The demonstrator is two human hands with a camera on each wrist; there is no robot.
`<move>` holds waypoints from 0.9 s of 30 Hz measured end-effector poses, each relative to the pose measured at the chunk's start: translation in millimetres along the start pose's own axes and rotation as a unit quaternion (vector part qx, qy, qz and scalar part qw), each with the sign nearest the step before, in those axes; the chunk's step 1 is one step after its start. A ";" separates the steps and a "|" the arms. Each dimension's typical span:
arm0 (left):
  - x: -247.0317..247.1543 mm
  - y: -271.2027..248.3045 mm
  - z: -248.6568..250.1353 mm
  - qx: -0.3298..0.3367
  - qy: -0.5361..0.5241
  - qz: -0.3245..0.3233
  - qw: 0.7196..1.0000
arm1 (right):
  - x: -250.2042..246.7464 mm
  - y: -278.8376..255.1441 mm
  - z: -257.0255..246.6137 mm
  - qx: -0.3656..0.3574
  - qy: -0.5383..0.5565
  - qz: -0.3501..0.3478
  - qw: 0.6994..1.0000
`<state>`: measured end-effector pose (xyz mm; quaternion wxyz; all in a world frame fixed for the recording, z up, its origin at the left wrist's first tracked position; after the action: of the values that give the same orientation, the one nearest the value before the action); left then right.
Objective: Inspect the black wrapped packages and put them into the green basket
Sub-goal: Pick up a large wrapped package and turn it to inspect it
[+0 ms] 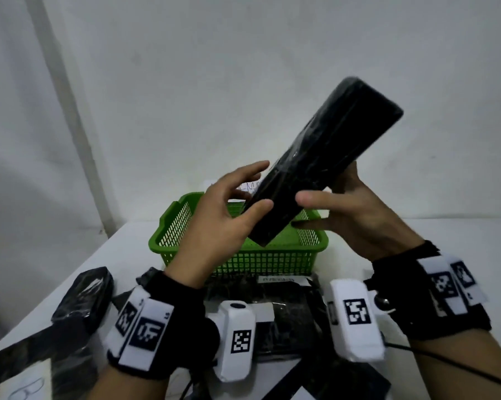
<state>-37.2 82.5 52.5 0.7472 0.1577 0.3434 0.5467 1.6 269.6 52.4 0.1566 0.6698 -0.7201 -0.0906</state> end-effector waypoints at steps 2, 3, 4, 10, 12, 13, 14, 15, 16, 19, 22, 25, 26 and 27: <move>0.8 1.1 -2.5 0.015 0.011 0.010 1.000 | 0.3 -4.7 -2.7 0.054 0.144 -0.067 0.986; -0.4 1.5 -4.0 0.018 0.013 0.018 1.000 | 0.8 -6.8 -5.8 0.069 0.200 -0.079 0.974; -1.7 2.2 -5.0 0.022 0.015 0.027 0.999 | 1.0 -8.1 -8.5 0.070 0.234 -0.083 0.966; -4.6 1.2 3.3 0.010 -0.037 0.035 0.999 | 7.5 -4.9 -16.1 -0.028 0.187 -0.016 0.982; -2.9 0.6 2.6 -0.026 -0.055 -0.001 0.998 | 8.1 -4.6 -17.3 -0.072 0.122 0.026 0.990; -1.9 0.4 1.7 -0.039 -0.058 -0.017 0.997 | 10.1 -5.3 -19.2 -0.109 0.095 0.038 0.989; -0.7 0.1 2.2 -0.046 -0.060 -0.030 0.997 | 12.3 -6.5 -20.6 -0.146 0.071 0.048 0.985; 0.3 -0.5 4.3 -0.047 -0.063 -0.042 0.996 | 14.0 -8.0 -21.2 -0.173 0.056 0.055 0.982; 0.7 -0.8 6.0 -0.046 -0.062 -0.054 0.996 | 15.1 -9.4 -21.3 -0.188 0.049 0.063 0.979; -0.2 -3.4 8.0 -0.065 -0.057 -0.102 0.991 | 17.5 -11.8 -22.3 -0.200 0.004 0.061 0.978; 0.4 -8.3 18.8 -0.047 -0.073 -0.150 0.985 | 18.8 -12.5 -23.2 -0.194 -0.055 0.077 0.976; 3.4 -9.0 31.0 0.007 -0.052 -0.127 0.990 | 18.0 -13.3 -23.7 -0.161 -0.051 0.109 0.980; 3.0 -8.0 31.4 0.021 -0.036 -0.104 0.994 | 18.1 -13.0 -23.6 -0.143 -0.039 0.107 0.983; 2.0 -6.8 30.6 0.030 -0.029 -0.081 0.996 | 17.7 -13.0 -23.8 -0.127 -0.031 0.098 0.987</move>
<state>-11.0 86.3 69.5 0.7936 0.1675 0.3490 0.4693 21.1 252.8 72.1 0.2262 0.5676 -0.7694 -0.1861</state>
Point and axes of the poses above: each hand's wrist, its own y-axis towards the middle knuckle, its own x-axis out of the palm, z = x × y, the point moved 5 cm from there along y, towards the middle knuckle
